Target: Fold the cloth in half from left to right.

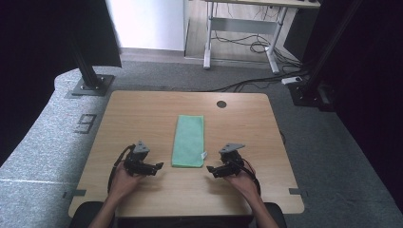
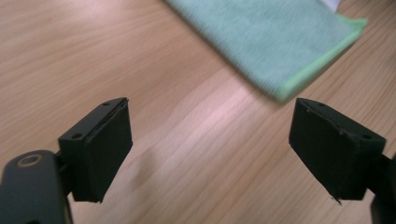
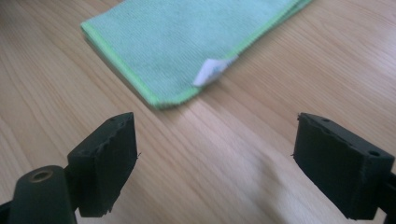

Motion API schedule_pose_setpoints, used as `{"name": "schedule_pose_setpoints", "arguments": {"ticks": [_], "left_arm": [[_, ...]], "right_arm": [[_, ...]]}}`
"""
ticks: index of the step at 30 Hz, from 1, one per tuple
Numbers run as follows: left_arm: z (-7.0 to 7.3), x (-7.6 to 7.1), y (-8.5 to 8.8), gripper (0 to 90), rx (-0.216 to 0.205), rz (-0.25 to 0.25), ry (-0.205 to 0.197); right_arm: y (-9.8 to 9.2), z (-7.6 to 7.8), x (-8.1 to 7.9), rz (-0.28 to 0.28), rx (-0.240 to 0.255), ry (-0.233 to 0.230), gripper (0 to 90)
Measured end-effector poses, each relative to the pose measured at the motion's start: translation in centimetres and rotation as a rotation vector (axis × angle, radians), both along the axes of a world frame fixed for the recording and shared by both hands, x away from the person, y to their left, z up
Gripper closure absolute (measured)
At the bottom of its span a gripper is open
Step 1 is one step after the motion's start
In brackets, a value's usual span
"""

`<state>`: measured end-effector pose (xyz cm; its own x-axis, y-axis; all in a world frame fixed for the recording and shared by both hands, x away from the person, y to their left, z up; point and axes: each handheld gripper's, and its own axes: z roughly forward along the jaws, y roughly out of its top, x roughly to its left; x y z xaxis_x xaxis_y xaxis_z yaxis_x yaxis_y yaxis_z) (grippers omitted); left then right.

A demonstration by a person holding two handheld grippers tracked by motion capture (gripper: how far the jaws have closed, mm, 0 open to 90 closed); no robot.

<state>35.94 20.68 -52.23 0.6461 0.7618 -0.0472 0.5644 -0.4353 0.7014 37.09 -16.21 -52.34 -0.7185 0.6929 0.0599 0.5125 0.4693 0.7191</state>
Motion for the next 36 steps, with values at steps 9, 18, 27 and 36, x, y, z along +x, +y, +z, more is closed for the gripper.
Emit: {"name": "schedule_pose_setpoints", "arguments": {"ticks": [9,18,27,36], "left_arm": [[-1.4,-0.2,0.9,7.0,0.046,0.023,0.03],[-2.5,0.2,0.4,0.0,0.076,0.023,0.026],[-2.6,0.3,0.0,0.0,0.071,-0.001,0.02],[-2.6,0.3,0.0,0.0,0.072,-0.001,0.02]], "right_arm": [[-2.7,-1.4,0.0,-0.075,-0.033,-0.019,0.8],[-3.9,-2.8,0.6,-0.104,-0.043,-0.03,0.0],[-3.9,-3.3,0.7,-0.093,-0.045,-0.033,0.0],[-3.8,-3.3,0.6,-0.099,-0.045,-0.032,0.0]]}}
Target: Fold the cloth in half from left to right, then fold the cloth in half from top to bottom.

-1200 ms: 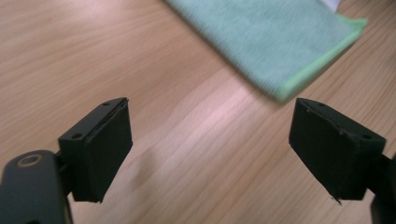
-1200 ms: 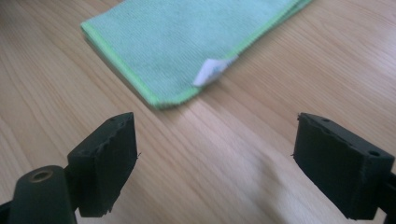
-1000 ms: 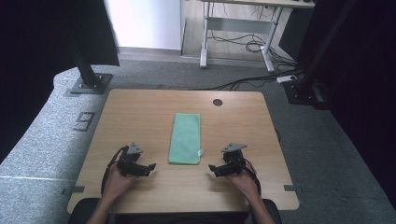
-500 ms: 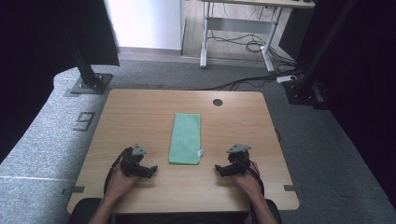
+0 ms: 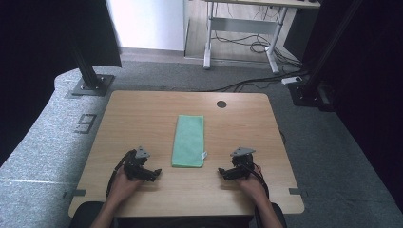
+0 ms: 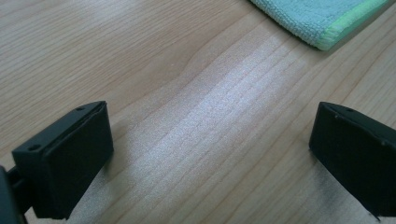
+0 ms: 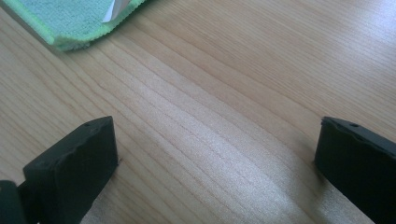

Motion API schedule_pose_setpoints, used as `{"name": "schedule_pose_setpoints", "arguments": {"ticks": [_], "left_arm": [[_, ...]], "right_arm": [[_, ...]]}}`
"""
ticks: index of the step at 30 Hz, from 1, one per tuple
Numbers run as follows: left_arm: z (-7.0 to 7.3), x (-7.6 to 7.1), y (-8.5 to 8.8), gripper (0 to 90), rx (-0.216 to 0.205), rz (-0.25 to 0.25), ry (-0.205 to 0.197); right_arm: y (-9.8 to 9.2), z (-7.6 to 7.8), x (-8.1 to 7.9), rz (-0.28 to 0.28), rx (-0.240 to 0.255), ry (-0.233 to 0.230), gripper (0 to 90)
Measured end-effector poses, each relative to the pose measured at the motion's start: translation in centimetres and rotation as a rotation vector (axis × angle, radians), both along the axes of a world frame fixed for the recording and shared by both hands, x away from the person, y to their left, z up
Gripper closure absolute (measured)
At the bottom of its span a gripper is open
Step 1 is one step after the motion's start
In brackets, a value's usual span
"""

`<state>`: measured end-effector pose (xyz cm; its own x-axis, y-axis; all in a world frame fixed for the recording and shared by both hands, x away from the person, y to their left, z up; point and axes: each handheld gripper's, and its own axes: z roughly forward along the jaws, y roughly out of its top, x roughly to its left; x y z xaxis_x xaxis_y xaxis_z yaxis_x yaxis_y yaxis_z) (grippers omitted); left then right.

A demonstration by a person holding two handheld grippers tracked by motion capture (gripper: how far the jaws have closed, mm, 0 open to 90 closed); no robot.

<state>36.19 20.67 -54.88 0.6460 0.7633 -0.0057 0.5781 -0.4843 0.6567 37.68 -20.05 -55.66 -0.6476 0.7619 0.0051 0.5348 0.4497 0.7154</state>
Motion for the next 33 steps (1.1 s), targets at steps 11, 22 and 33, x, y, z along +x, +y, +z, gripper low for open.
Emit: {"name": "schedule_pose_setpoints", "arguments": {"ticks": [11,22,33], "left_arm": [[0.0,0.1,0.0,0.0,-0.001,0.003,-0.001],[0.0,0.1,0.0,0.0,-0.001,0.002,0.0],[0.0,0.3,-0.2,0.0,-0.001,0.014,0.0]], "right_arm": [[0.4,0.0,0.0,0.03,0.002,0.0,0.0],[1.9,0.4,0.3,0.047,0.016,0.019,0.0],[5.0,2.0,2.0,0.096,0.035,0.018,0.0]]}}
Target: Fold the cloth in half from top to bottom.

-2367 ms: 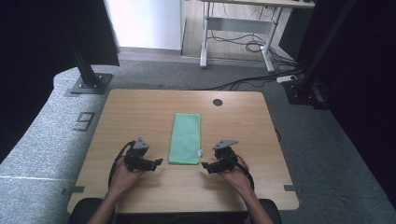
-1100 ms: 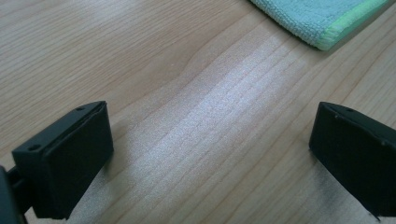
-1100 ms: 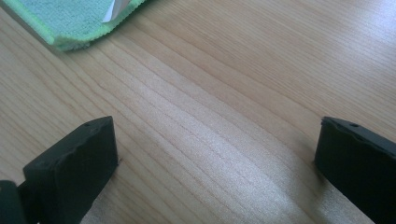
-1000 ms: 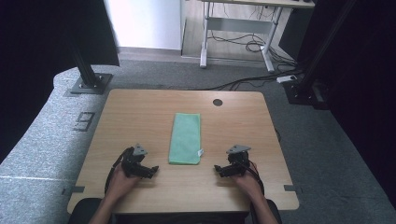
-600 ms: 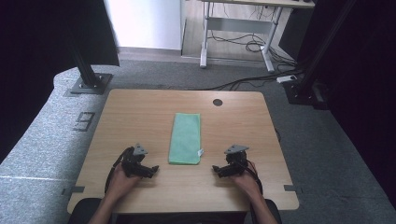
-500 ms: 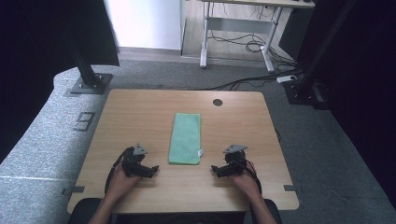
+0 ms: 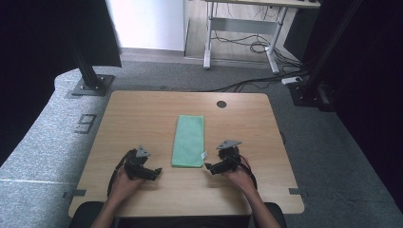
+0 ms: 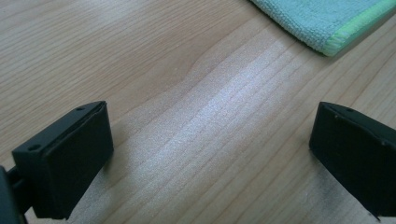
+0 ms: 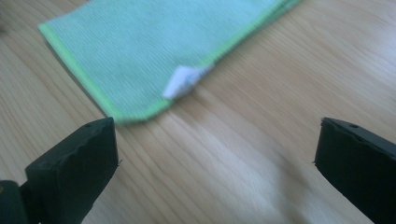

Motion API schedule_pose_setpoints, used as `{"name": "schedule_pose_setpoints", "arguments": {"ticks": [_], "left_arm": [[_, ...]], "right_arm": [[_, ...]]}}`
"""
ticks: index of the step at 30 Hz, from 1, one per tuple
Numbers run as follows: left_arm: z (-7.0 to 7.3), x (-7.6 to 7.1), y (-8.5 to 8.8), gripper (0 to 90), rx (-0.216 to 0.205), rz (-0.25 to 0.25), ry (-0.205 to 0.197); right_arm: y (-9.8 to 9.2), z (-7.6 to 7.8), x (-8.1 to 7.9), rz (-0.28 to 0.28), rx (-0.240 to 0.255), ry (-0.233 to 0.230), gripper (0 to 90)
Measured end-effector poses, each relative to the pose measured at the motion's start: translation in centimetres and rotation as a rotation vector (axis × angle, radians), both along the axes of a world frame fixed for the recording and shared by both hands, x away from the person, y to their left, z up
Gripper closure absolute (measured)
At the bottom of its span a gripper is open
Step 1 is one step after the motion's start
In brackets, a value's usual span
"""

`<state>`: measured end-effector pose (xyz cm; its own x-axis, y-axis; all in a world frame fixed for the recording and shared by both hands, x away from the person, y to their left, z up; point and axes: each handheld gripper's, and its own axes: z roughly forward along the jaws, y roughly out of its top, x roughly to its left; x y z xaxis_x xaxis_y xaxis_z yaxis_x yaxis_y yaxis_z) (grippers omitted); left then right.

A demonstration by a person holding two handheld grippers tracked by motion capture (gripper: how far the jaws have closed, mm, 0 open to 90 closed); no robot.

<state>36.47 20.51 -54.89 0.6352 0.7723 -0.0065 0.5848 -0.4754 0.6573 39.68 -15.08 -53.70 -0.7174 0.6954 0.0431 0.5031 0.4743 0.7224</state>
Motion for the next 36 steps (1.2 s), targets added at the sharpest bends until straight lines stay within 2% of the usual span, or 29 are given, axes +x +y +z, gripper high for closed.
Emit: {"name": "schedule_pose_setpoints", "arguments": {"ticks": [8,11,16,18,20,22,28,36], "left_arm": [[0.0,0.0,0.0,0.0,0.0,0.0,0.0],[0.0,0.0,0.0,0.0,0.0,0.0,0.0],[0.0,0.0,0.0,0.0,0.002,0.003,0.002],[0.2,0.2,-0.1,0.0,0.009,0.003,0.015],[0.3,0.5,-0.2,0.0,0.015,0.007,0.028],[0.5,0.9,-0.3,0.0,-0.004,0.019,0.038],[1.6,1.6,-0.6,0.0,-0.003,0.033,-0.01],[2.4,2.8,-1.7,0.0,-0.006,0.019,-0.043]], "right_arm": [[3.1,0.9,2.3,0.013,-0.005,-0.012,0.0],[4.1,0.5,3.4,-0.004,-0.016,-0.005,0.0],[5.0,-1.0,4.3,-0.018,-0.079,0.019,0.0],[4.9,-1.3,4.2,-0.024,-0.057,0.029,0.0],[4.8,-1.4,4.0,-0.022,-0.052,0.019,1.7],[4.7,-1.4,3.6,-0.027,-0.046,0.013,4.0],[4.8,-1.3,2.5,-0.003,-0.05,0.014,4.9],[4.7,-1.3,0.7,0.027,-0.059,0.018,4.7]]}}
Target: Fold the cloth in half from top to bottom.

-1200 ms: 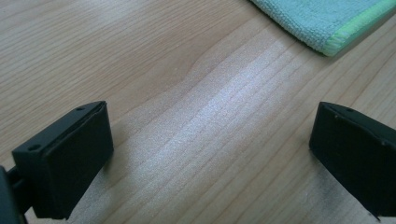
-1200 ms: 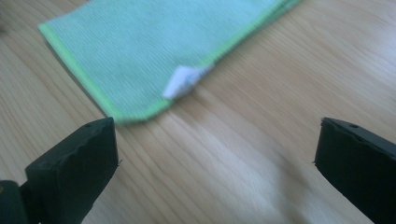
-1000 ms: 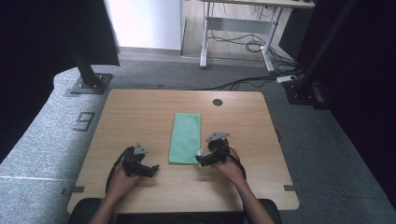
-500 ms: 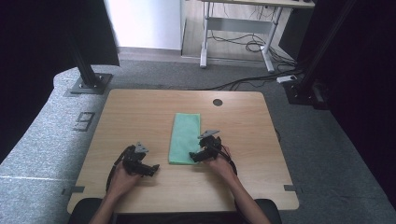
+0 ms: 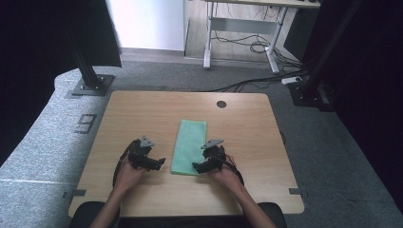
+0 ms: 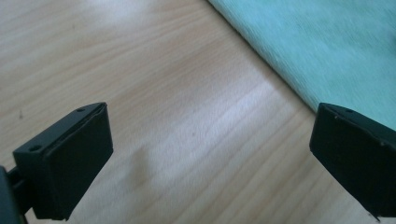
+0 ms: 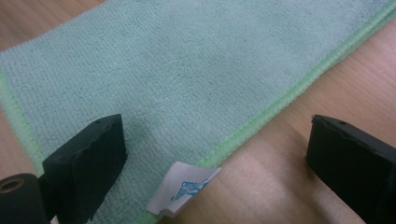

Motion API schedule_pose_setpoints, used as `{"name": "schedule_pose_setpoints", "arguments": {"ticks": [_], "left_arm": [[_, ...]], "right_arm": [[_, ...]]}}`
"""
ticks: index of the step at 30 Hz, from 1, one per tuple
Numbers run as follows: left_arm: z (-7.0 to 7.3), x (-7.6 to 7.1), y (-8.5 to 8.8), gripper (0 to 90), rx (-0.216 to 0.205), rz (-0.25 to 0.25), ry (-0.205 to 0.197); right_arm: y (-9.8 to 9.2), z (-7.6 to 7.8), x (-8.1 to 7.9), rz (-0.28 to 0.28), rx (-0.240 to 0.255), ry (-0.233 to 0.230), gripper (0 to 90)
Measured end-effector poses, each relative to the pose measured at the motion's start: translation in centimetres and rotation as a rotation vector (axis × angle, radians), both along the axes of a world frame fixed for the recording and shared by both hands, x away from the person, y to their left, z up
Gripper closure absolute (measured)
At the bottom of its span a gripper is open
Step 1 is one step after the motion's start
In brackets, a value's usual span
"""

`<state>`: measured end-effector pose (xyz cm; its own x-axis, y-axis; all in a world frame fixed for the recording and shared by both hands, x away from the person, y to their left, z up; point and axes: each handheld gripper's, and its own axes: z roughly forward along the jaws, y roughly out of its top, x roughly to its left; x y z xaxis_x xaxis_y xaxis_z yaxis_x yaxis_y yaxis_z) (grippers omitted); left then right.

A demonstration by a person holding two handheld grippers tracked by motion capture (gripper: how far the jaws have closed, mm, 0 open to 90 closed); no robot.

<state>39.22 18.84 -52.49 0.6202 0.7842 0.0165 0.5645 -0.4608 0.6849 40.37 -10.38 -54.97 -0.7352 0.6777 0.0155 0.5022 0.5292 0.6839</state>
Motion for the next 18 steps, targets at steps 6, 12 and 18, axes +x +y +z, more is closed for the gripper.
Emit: {"name": "schedule_pose_setpoints", "arguments": {"ticks": [6,12,18], "left_arm": [[0.4,1.4,-1.9,0.0,-0.014,-0.027,-0.013],[-0.4,2.9,-3.9,0.0,0.005,-0.044,-0.015],[-1.2,2.8,-4.7,0.0,0.026,-0.056,-0.002]], "right_arm": [[-0.2,0.0,-1.6,0.017,0.0,-0.003,4.7],[-0.6,-0.1,-3.0,0.04,0.001,-0.005,4.7],[-0.9,0.0,-4.1,0.057,0.003,-0.002,4.8]]}}
